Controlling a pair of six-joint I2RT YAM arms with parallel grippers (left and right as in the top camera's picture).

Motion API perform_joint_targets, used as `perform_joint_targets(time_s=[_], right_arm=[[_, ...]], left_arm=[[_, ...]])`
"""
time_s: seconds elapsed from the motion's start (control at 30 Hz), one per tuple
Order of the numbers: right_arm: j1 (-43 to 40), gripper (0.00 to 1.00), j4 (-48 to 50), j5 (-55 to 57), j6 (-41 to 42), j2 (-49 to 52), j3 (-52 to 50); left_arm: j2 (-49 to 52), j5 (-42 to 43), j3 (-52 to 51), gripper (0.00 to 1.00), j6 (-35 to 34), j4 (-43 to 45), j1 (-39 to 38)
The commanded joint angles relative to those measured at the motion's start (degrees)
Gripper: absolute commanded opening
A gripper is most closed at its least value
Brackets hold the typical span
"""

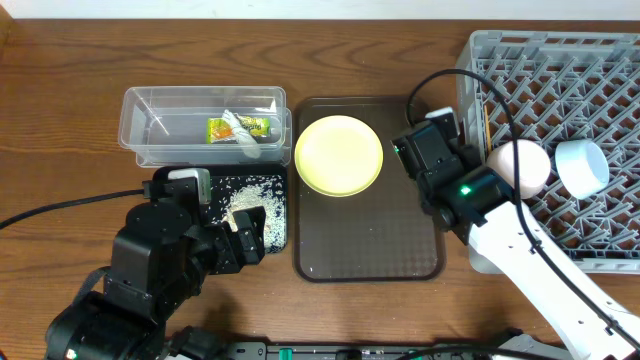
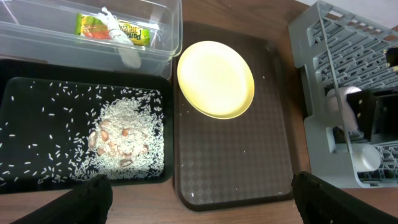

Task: Sort waste into correct bins and load items into the dishwasher rack
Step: 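Carry the blue bowl with the right gripper and lower it into the rack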

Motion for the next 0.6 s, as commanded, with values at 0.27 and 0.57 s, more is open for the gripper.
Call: perform_joint_targets(time_s=[0.27,0.57], right_arm=[[-9.9,0.01,-0.7,-23.9,17.2,-3.8,0.3],[-43.8,0.01,2.9,-30.8,17.7,-7.0,0.3]], left_arm=[[0.0,-0.5,0.5,0.95,0.3,0.0,-0.3],[0.0,-0.5,0.5,0.95,0.3,0.0,-0.3]])
